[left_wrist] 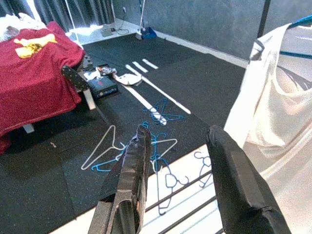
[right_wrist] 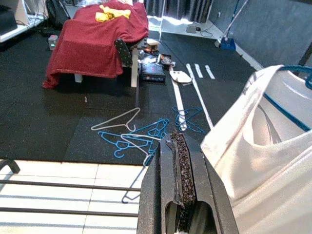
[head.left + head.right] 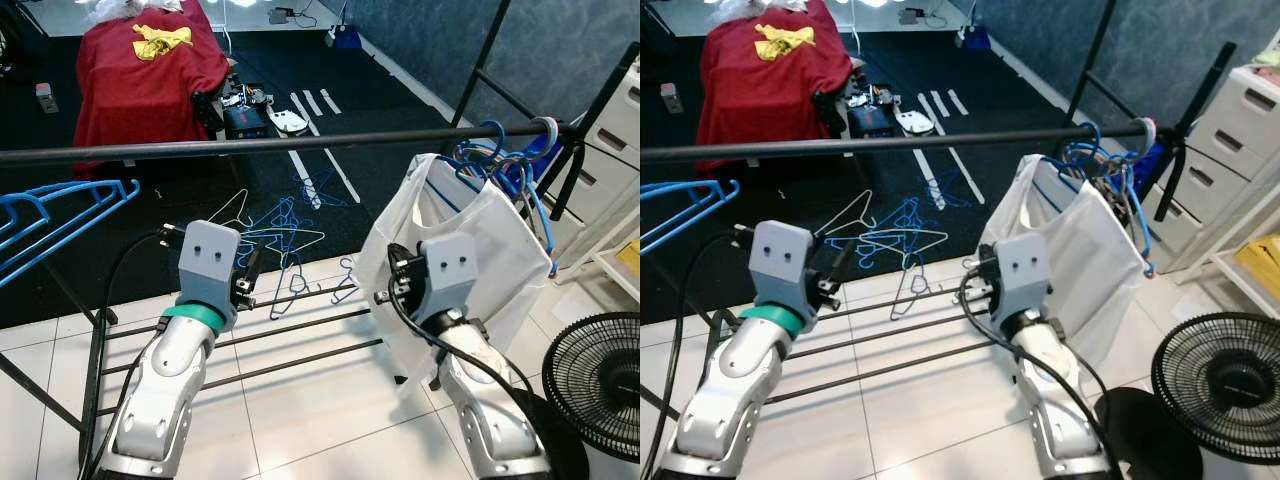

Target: Hang hanger

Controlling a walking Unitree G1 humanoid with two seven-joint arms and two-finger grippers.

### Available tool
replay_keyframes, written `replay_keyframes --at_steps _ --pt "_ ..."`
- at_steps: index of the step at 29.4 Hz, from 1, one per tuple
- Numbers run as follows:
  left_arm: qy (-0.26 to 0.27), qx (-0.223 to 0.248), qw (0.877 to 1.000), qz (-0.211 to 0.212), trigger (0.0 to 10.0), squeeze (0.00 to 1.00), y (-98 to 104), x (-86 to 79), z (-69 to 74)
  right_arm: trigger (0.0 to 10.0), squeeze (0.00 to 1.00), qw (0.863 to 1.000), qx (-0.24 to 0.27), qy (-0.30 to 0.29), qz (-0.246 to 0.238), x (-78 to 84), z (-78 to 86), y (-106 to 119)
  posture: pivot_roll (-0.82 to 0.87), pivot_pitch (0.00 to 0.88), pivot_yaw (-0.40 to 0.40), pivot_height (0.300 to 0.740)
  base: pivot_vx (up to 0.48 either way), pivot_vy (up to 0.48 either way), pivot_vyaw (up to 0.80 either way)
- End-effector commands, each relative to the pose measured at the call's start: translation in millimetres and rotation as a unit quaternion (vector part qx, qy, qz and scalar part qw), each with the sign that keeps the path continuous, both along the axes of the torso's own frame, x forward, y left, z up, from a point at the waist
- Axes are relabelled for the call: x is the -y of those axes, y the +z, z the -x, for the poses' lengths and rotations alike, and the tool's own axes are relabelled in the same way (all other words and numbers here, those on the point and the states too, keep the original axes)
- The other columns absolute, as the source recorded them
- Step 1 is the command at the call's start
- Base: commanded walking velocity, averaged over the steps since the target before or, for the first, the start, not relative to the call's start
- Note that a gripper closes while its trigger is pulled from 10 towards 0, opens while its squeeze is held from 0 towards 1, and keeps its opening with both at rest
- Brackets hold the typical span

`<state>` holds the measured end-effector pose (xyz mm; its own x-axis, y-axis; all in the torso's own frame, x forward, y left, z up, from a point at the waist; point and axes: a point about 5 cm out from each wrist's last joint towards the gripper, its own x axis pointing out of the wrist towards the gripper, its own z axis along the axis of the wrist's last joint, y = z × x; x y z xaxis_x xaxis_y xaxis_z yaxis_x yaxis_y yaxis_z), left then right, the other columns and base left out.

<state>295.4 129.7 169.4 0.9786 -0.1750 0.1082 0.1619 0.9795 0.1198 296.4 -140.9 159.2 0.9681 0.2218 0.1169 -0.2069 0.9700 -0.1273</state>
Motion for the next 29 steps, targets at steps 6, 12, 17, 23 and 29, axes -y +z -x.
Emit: replay_keyframes --at_steps 6,12,17,23,29 --pt "-0.003 -0.030 1.000 0.008 10.0 0.00 -7 -0.8 3.2 10.0 0.00 1.000 0.002 0.000 -0.002 -0.6 0.6 0 -0.03 0.023 0.020 0.740 0.000 0.000 0.00" --pt "0.001 -0.057 0.997 0.047 10.0 0.00 -9 -1.7 7.9 10.0 0.00 1.000 0.005 0.017 0.003 -7.4 -4.1 2 -0.02 0.030 0.006 0.740 0.000 0.000 0.00" --pt "-0.002 -0.047 0.998 0.029 10.0 0.00 -9 -1.1 8.9 10.0 0.00 1.000 0.006 0.017 0.003 -7.6 -4.0 2 -0.02 0.029 0.007 0.740 0.000 0.000 0.00" --pt "-0.008 -0.031 0.999 0.013 10.0 0.00 -5 1.6 4.4 10.0 0.00 1.000 0.007 0.011 0.001 -7.9 -2.8 2 -0.04 0.026 0.032 0.740 0.000 0.000 0.00" --pt "-0.020 -0.027 0.999 0.006 10.0 0.00 -3 6.1 2.5 10.0 0.00 1.000 0.005 0.001 0.001 -3.3 1.1 0 -0.04 0.021 0.033 0.740 0.000 0.000 0.00"
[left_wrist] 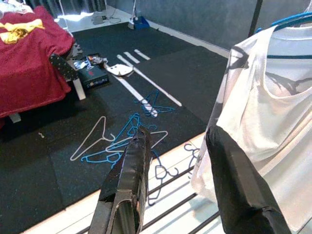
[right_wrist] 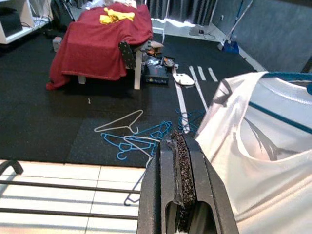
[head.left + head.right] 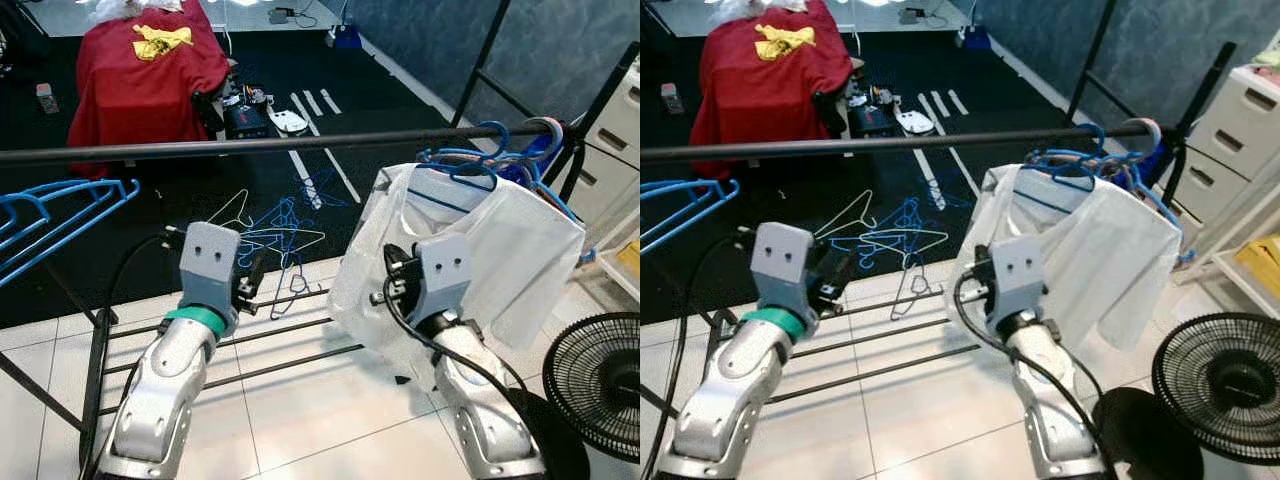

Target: Hang hanger

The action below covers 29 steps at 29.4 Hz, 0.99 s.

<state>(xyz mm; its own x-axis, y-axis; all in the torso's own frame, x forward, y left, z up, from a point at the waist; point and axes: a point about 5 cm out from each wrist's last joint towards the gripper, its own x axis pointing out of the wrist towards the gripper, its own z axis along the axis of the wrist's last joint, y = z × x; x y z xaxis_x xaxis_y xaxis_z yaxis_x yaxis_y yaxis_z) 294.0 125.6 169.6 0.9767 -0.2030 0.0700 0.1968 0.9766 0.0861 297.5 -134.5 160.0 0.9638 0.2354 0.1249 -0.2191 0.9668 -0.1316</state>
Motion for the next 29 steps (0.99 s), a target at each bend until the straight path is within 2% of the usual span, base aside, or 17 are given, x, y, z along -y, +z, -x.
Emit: replay_keyframes --at_steps 1,8,17,21,29 --pt "-0.004 -0.004 1.000 -0.008 10.0 0.00 -3 2.0 1.0 10.0 0.00 1.000 0.000 -0.005 0.000 3.0 2.2 -1 -0.04 0.021 0.033 0.740 0.000 0.000 0.00" --pt "-0.004 0.001 1.000 -0.030 10.0 0.00 -4 -1.3 6.7 10.0 0.00 1.000 0.003 0.002 -0.003 -0.7 -1.5 1 -0.01 0.024 0.012 0.740 0.000 0.000 0.00" --pt "0.035 0.010 0.998 -0.050 10.0 0.00 -5 -11.6 6.9 10.0 0.00 1.000 0.017 0.018 -0.003 -7.1 -5.9 7 -0.01 0.013 0.012 0.740 0.000 0.000 0.00" --pt "0.033 0.018 0.998 -0.052 10.0 0.00 -1 -11.4 -0.3 10.0 0.00 1.000 0.022 -0.003 -0.001 0.9 -3.3 6 -0.03 0.005 0.031 0.740 0.000 0.000 0.00" --pt "0.015 0.017 0.999 -0.050 10.0 0.00 -1 -6.2 -2.6 10.0 0.00 0.999 0.026 -0.020 -0.017 4.9 -1.4 7 -0.05 0.005 0.052 0.740 0.000 0.000 0.00"
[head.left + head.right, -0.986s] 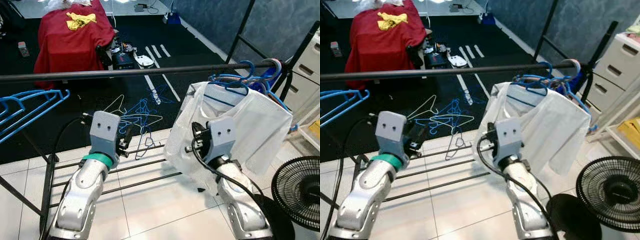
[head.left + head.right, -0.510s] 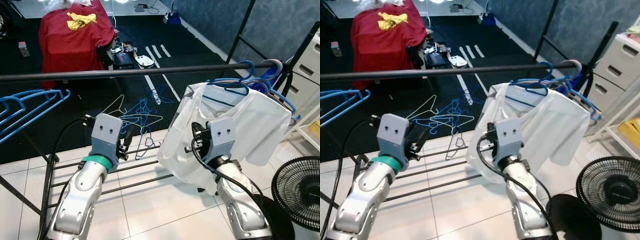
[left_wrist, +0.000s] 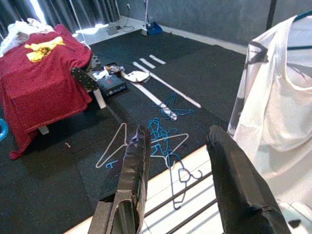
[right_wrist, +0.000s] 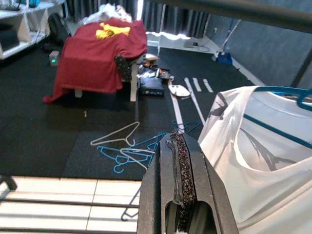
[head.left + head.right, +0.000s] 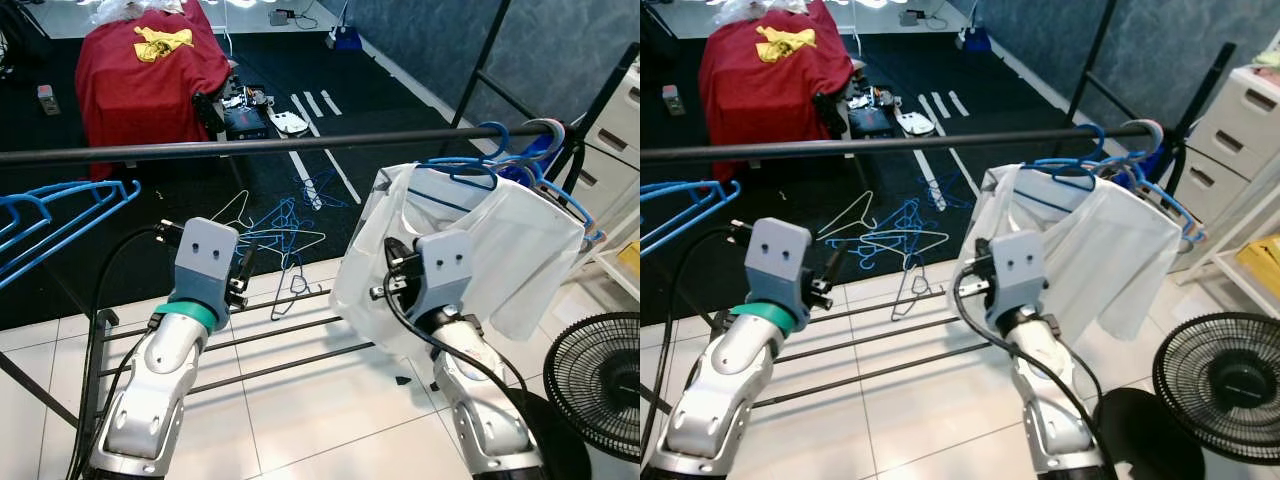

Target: Hang hanger

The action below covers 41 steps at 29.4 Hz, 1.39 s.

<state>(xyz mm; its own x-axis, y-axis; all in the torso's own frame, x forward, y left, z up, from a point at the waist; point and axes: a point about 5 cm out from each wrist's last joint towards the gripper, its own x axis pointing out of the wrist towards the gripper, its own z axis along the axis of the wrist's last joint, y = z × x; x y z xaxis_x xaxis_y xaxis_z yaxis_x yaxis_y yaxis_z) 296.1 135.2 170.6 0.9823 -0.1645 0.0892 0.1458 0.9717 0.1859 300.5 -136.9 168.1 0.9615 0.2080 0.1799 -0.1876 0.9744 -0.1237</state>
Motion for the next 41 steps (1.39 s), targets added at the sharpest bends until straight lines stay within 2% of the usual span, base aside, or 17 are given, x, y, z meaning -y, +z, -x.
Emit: replay_keyframes --at_steps 1,17,41 --pt "-0.009 -0.002 1.000 0.001 10.0 0.00 -2 3.8 -0.7 10.0 0.00 1.000 0.001 -0.006 -0.010 2.3 2.5 -1 -0.05 0.002 0.054 0.740 0.000 0.000 0.00" --pt "0.007 -0.001 1.000 -0.003 10.0 0.00 -1 -4.7 1.0 10.0 0.00 1.000 0.005 0.005 -0.017 -2.0 -3.6 0 0.00 0.014 0.038 0.740 0.000 0.000 0.00" --pt "0.006 0.005 1.000 0.004 10.0 0.00 0 3.7 0.4 10.0 0.00 1.000 0.009 0.012 -0.015 -4.8 -9.7 2 0.01 0.012 0.021 0.740 0.000 0.000 0.00"
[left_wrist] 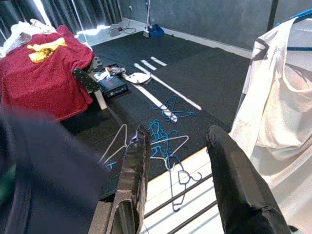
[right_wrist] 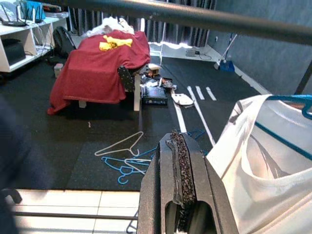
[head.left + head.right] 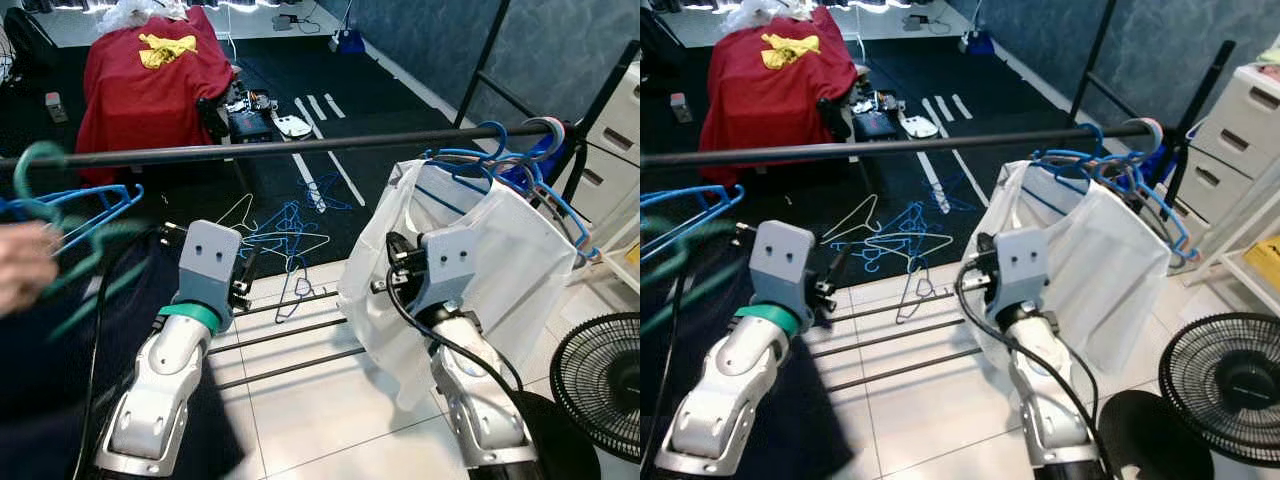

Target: Hang hanger

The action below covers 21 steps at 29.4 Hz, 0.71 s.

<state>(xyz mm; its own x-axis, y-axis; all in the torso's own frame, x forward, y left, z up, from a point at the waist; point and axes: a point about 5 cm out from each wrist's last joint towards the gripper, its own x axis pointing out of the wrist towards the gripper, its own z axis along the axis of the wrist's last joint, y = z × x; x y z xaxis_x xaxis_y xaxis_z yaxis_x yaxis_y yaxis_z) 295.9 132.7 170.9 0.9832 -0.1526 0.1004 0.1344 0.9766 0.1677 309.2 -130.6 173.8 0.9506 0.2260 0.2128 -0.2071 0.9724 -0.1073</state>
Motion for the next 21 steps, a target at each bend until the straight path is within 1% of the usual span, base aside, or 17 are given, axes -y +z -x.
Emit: replay_keyframes --at_steps 1,9,13,14,17,19,21 --pt "0.001 0.001 1.000 -0.006 10.0 0.00 0 1.2 0.2 10.0 0.00 1.000 -0.005 0.000 -0.003 1.4 -1.0 -4 0.01 0.012 0.021 0.740 0.000 0.000 0.00" --pt "-0.004 -0.002 1.000 -0.006 10.0 0.00 0 2.8 2.6 10.0 0.00 1.000 -0.003 -0.005 -0.005 2.1 -1.2 -3 0.00 0.021 0.028 0.740 0.000 0.000 0.00" --pt "-0.010 0.000 1.000 -0.004 10.0 0.00 2 4.3 0.0 10.0 0.00 1.000 -0.003 -0.012 -0.003 5.7 1.8 -3 -0.02 0.023 0.042 0.740 0.000 0.000 0.00" --pt "-0.016 0.004 1.000 -0.003 10.0 0.00 5 6.9 -2.9 10.0 0.00 1.000 -0.003 -0.019 -0.001 9.4 2.8 -3 -0.03 0.030 0.045 0.740 0.000 0.000 0.00" --pt "-0.016 0.004 1.000 -0.003 10.0 0.00 5 6.9 -2.9 10.0 0.00 1.000 -0.003 -0.019 -0.001 9.4 2.8 -3 -0.03 0.030 0.045 0.740 0.000 0.000 0.00" --pt "-0.022 0.010 1.000 0.000 10.0 0.00 10 10.6 -7.0 10.0 0.00 1.000 -0.004 -0.026 0.004 15.0 4.0 -3 -0.03 0.037 0.038 0.740 0.000 0.000 0.00" --pt "-0.022 0.012 1.000 0.001 10.0 0.00 10 11.3 -7.6 10.0 0.00 1.000 -0.005 -0.026 0.006 16.2 4.2 -4 -0.02 0.036 0.035 0.740 0.000 0.000 0.00"
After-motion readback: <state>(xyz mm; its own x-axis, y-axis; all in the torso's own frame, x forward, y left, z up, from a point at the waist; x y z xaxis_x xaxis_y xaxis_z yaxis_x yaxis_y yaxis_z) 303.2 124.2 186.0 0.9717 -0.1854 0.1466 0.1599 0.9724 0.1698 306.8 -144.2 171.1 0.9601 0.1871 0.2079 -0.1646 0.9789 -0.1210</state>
